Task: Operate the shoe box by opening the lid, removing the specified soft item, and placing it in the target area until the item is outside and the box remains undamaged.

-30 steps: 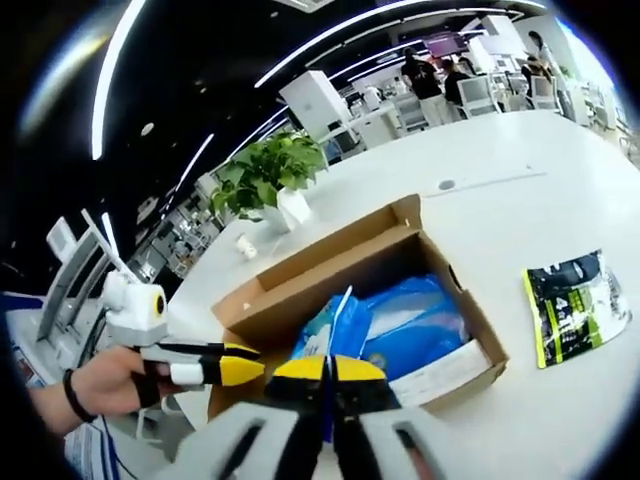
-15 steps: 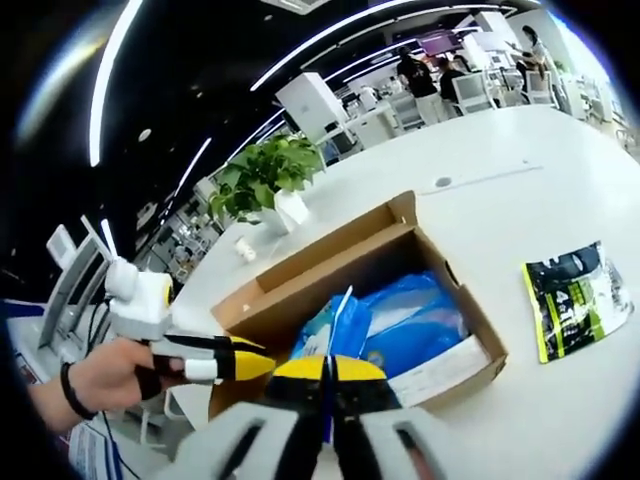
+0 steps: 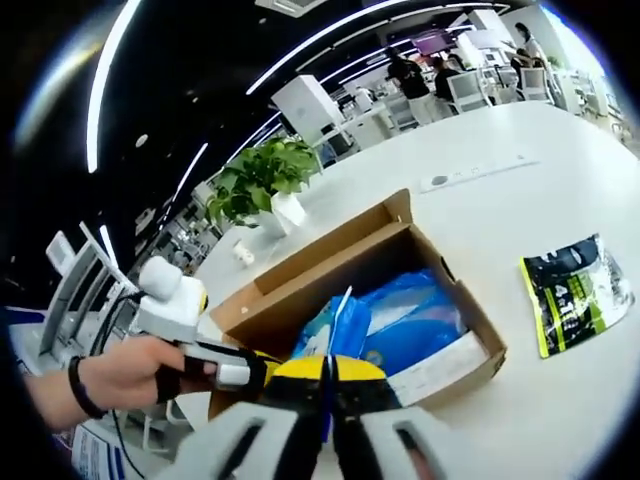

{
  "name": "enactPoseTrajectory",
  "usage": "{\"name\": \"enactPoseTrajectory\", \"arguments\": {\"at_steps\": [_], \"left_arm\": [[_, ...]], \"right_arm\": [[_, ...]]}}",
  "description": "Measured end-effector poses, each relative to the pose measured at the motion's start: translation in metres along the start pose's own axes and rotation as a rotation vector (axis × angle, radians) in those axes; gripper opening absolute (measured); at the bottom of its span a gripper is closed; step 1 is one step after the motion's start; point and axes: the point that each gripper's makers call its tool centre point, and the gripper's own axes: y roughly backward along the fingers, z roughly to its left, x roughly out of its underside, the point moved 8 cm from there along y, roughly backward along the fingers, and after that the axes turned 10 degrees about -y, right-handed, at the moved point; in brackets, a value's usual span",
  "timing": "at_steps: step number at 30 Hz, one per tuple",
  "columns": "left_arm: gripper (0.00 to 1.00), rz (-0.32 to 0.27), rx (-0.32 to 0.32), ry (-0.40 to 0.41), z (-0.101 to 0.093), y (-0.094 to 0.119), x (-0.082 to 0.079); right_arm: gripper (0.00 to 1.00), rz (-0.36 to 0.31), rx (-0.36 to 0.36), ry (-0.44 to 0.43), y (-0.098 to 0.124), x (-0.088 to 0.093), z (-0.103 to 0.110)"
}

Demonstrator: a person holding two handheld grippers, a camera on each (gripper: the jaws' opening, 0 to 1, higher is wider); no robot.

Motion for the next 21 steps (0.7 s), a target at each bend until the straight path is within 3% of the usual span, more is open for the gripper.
{"name": "enactPoseTrajectory", "arguments": {"at_steps": [6, 10, 14, 18, 21], "left_arm": [[0.23, 0.033, 0.020, 0.041, 0.0028, -0.0014, -0.0013], [0.24, 0.053, 0.027, 0.025, 0.0037, -0.0014, -0.0029], [0.19, 0.036, 0.082, -0.025, 0.0019, -0.0039, -0.0032], [0.13, 0.029, 0.136, -0.019, 0.0033, -0.0047, -0.0027], [0.12, 0.030, 0.135, -0.030, 0.0031, -0.0058, -0.0028]], "right_arm": [[0.00, 0.005, -0.001, 0.007, -0.0016, -0.0008, -0.0010], [0.00, 0.011, -0.007, 0.007, -0.0014, -0.0005, -0.0018], [0.00, 0.023, -0.014, 0.010, -0.0032, -0.0020, -0.0024], [0.00, 0.045, -0.013, 0.006, -0.0064, -0.0030, -0.0035], [0.04, 0.064, -0.008, 0.006, -0.0090, -0.0026, -0.0045]]}}
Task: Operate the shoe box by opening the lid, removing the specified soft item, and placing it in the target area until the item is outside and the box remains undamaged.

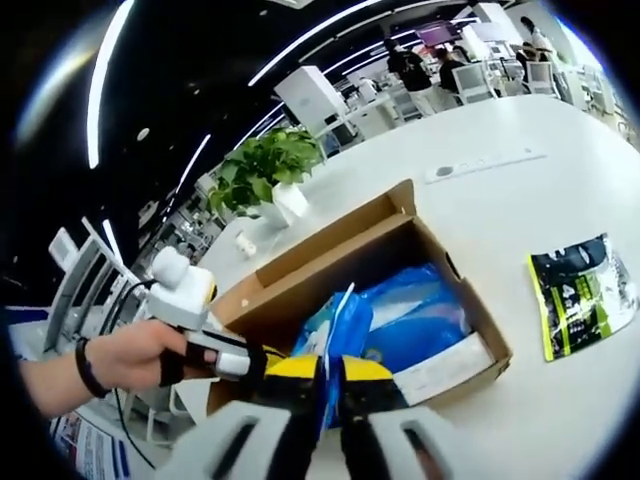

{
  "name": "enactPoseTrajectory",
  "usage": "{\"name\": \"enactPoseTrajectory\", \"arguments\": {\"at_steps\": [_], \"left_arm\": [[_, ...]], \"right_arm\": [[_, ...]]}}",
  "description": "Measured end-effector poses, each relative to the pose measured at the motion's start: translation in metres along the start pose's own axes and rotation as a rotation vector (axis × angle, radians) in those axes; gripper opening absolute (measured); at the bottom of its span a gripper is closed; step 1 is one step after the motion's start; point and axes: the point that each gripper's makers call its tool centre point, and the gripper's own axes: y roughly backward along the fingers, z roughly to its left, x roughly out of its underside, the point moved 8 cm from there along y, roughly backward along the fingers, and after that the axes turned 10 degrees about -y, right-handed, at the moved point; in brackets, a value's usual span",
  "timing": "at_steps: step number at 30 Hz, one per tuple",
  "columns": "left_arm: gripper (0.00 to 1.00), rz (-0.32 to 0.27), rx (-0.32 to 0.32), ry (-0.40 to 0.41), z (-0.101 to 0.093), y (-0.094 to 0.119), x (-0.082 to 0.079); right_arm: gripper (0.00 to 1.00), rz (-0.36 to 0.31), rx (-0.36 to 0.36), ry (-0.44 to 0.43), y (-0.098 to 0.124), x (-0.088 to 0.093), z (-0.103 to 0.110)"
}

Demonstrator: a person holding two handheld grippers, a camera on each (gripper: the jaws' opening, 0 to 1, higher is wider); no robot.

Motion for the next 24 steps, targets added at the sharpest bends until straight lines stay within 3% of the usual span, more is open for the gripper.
{"name": "enactPoseTrajectory", "arguments": {"at_steps": [6, 10, 24], "left_arm": [[0.06, -0.023, -0.004, -0.017, 0.000, 0.000, 0.002], [0.00, -0.086, -0.017, -0.005, 0.002, 0.004, 0.004], [0.00, -0.086, -0.017, -0.064, 0.013, 0.012, 0.012]], "right_arm": [[0.04, 0.021, -0.001, 0.024, -0.003, 0.005, 0.002], [0.00, 0.022, 0.006, 0.060, -0.002, 0.006, 0.004], [0.00, 0.013, -0.001, 0.015, -0.008, 0.019, 0.016]]}}
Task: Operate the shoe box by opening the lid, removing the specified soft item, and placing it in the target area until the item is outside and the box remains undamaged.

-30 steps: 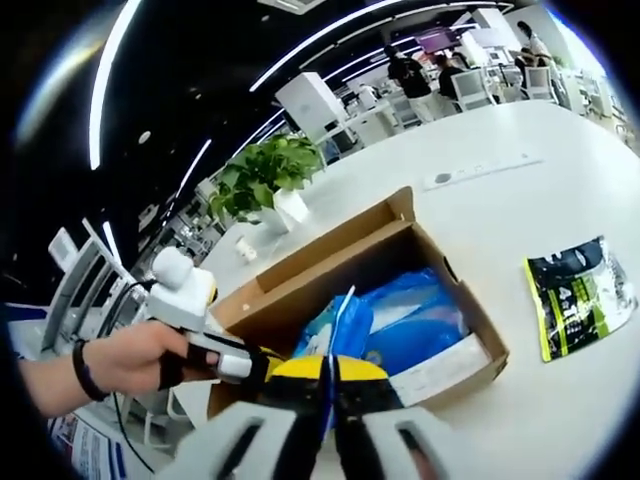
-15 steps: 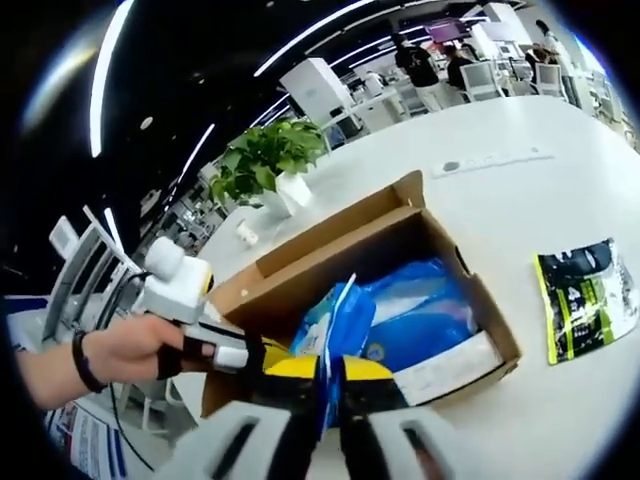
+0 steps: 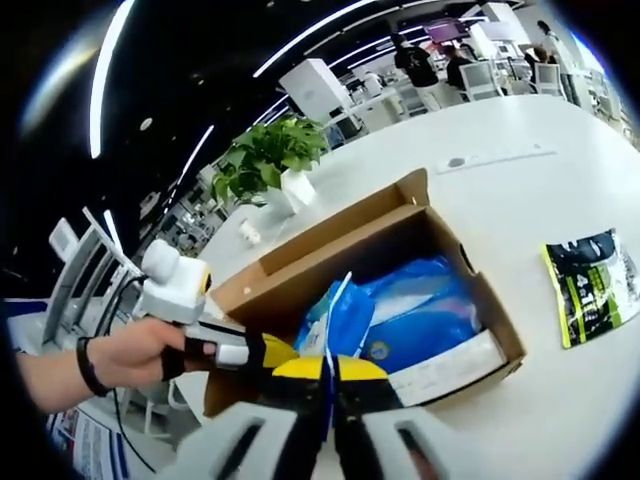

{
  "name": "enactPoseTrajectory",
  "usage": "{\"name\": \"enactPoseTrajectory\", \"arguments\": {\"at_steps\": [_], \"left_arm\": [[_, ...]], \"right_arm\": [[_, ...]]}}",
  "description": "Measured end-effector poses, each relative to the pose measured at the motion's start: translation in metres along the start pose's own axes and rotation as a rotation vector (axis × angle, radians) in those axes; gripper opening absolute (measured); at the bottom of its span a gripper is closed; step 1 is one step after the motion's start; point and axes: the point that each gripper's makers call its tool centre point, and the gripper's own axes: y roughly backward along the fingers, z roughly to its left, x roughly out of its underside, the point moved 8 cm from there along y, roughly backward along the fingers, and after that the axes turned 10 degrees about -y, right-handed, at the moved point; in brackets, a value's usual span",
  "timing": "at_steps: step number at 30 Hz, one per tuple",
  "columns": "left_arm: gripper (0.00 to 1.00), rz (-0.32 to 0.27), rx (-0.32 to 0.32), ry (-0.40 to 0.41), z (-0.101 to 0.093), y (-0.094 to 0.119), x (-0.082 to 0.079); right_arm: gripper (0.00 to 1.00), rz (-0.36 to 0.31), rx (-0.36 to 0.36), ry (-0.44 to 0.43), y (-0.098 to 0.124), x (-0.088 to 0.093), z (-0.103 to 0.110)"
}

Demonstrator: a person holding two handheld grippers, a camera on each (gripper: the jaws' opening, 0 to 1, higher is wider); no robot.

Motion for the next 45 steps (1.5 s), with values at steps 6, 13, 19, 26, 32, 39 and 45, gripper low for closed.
{"name": "enactPoseTrajectory", "arguments": {"at_steps": [6, 13, 19, 26, 32, 39, 45], "left_arm": [[0.00, -0.027, -0.014, 0.014, -0.001, 0.003, 0.001], [0.00, -0.134, -0.014, 0.092, -0.005, 0.023, 0.003], [0.00, -0.197, -0.032, 0.088, -0.014, 0.042, 0.001], [0.00, -0.254, -0.061, 0.102, -0.020, 0.057, 0.001], [0.00, -0.280, -0.054, 0.096, -0.028, 0.065, -0.004], [0.00, -0.299, -0.029, 0.055, -0.050, 0.066, -0.018], [0.00, -0.318, 0.007, 0.015, -0.073, 0.063, -0.033]], "right_arm": [[0.00, 0.004, -0.002, 0.001, 0.002, -0.001, -0.001], [0.00, -0.009, -0.015, -0.001, 0.012, -0.005, -0.001], [0.00, -0.016, -0.026, 0.017, 0.021, -0.008, -0.003], [0.00, -0.047, -0.027, 0.056, 0.029, -0.004, 0.003], [0.00, -0.075, -0.033, 0.051, 0.039, -0.009, -0.001], [0.00, -0.107, -0.028, 0.039, 0.057, -0.020, -0.017], [0.00, -0.128, -0.009, 0.017, 0.076, -0.027, -0.035]]}}
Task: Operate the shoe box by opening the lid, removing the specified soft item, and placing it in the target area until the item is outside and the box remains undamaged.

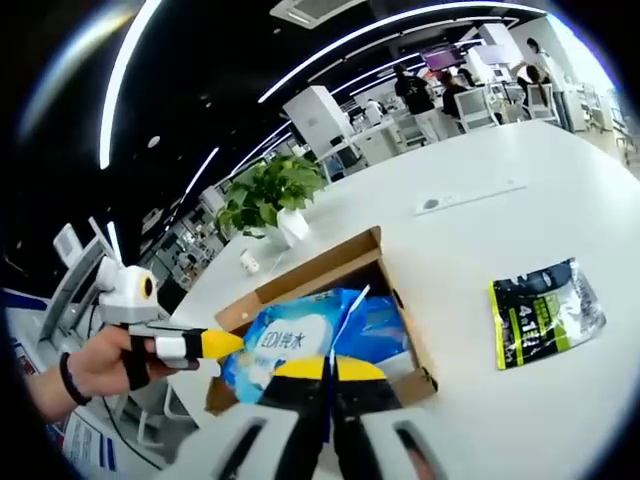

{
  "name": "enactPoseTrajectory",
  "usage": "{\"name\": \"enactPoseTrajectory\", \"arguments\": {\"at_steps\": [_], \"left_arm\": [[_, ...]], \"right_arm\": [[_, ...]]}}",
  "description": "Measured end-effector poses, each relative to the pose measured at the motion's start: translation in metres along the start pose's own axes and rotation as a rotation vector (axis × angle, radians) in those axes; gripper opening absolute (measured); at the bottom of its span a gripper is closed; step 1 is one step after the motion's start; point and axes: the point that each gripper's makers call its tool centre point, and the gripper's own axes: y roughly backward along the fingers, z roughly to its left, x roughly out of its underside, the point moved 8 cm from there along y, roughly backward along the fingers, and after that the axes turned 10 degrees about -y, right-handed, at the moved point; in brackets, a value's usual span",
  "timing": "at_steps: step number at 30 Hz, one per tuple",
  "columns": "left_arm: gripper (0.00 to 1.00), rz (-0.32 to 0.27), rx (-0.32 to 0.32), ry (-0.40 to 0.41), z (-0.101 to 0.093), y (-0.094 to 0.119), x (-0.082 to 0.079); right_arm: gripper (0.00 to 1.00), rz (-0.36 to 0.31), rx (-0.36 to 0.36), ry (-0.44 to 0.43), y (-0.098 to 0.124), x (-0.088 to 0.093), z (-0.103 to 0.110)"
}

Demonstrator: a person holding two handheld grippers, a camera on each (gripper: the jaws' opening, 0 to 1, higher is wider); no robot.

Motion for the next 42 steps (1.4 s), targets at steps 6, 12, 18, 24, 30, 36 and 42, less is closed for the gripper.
{"name": "enactPoseTrajectory", "arguments": {"at_steps": [6, 12, 18, 24, 30, 36, 42], "left_arm": [[0.00, -0.012, 0.042, -0.028, -0.024, -0.011, -0.012], [0.00, -0.017, 0.090, -0.068, -0.051, -0.029, -0.027], [0.00, -0.011, 0.176, -0.134, -0.089, -0.043, -0.048], [0.00, -0.017, 0.158, -0.107, -0.091, -0.058, -0.043], [0.00, -0.006, 0.095, -0.126, -0.066, -0.048, -0.043], [0.00, 0.047, 0.034, -0.066, -0.041, -0.045, -0.026], [0.02, 0.072, 0.068, -0.025, -0.041, -0.049, -0.015]], "right_arm": [[0.00, -0.042, 0.017, -0.051, 0.021, -0.007, -0.019], [0.00, -0.078, 0.046, -0.088, 0.045, -0.014, -0.042], [0.00, -0.103, 0.028, -0.089, 0.052, -0.021, -0.050], [0.00, -0.098, 0.029, -0.159, 0.039, -0.025, -0.061], [0.00, -0.090, 0.019, -0.134, 0.040, -0.024, -0.062], [0.00, -0.099, 0.021, -0.149, 0.041, -0.020, -0.063], [0.00, -0.102, 0.021, -0.157, 0.041, -0.019, -0.066]]}}
